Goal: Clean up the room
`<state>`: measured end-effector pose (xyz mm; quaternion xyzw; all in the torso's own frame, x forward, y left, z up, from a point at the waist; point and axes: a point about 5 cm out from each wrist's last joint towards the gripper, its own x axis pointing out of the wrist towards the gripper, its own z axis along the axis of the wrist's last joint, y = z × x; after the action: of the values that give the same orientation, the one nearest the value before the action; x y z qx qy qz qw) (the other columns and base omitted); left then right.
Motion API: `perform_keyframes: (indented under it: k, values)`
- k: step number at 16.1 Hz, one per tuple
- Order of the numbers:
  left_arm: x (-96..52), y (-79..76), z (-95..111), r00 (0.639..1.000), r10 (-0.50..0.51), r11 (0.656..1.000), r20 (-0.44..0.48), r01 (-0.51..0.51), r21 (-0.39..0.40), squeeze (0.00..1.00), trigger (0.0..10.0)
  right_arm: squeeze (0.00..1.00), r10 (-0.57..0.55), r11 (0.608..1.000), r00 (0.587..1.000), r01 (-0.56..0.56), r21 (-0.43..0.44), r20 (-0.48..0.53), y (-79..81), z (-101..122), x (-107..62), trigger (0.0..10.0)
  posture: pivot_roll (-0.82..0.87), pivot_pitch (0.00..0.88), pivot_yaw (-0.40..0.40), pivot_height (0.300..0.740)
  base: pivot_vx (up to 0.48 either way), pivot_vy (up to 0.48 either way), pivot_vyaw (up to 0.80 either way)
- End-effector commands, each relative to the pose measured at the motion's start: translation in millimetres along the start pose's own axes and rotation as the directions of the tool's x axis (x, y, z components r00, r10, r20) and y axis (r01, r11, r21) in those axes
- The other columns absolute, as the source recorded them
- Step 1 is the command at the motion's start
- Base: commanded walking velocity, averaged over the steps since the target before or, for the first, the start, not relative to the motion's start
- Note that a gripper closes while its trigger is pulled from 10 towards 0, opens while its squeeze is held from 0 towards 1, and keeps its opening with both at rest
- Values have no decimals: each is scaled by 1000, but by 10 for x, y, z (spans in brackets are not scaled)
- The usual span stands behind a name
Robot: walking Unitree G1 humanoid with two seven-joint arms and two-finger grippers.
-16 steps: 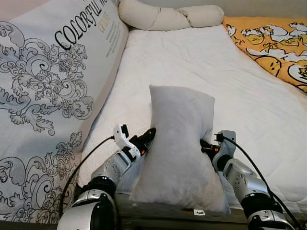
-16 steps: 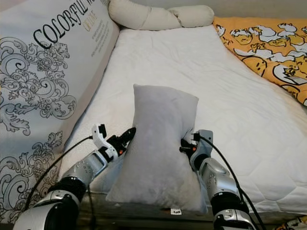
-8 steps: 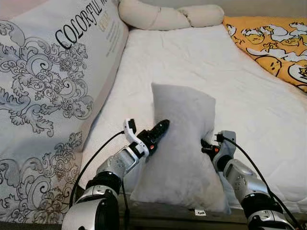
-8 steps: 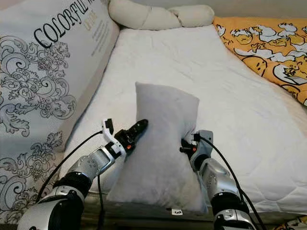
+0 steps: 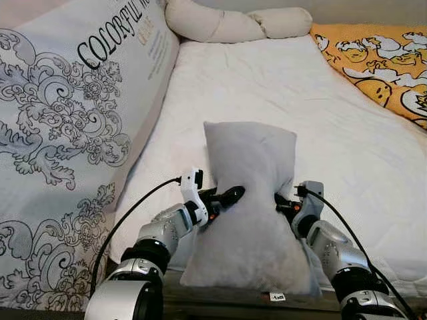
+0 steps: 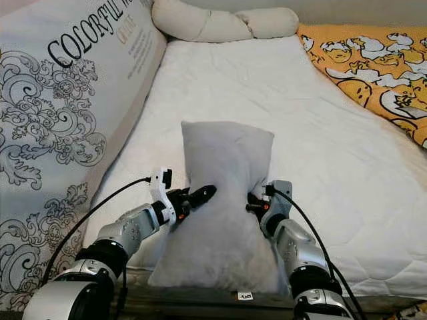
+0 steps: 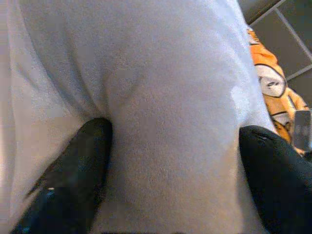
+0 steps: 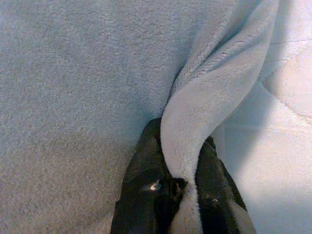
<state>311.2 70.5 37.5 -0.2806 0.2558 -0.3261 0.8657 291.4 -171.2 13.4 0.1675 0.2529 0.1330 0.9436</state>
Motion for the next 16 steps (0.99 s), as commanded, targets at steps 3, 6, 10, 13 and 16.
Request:
perform_keyframes:
  k: [3, 6, 10, 13, 16]
  values:
    - [2, 15, -159, 998, 33, 999, -62, -32, 7, 0, 0, 0, 57, 998, 994, -57, 1, -92, 147, -213, 37, 0, -28, 0, 72, 740, 0, 0, 0]
    - [-12, 35, -156, 997, 40, 999, -62, -40, 11, 0, 0, 0, 66, 998, 994, -66, -1, -87, 176, -194, 57, 0, -31, 0, 79, 740, 0, 0, 0]
    - [9, 19, -150, 997, 45, 999, -62, -43, 32, 0, 0, 0, 66, 998, 994, -66, 0, -86, 186, -198, 62, 0, -33, 0, 81, 740, 0, 0, 0]
    - [12, 16, -147, 997, 46, 998, -62, -43, 37, 0, 0, 0, 66, 998, 994, -66, 2, -86, 183, -203, 58, 0, -33, 0, 80, 740, 0, 0, 0]
    - [13, 15, -152, 997, 46, 998, -62, -43, 41, 0, 0, 0, 70, 998, 994, -70, 3, -86, 197, -208, 62, 0, -31, 0, 80, 740, 0, 0, 0]
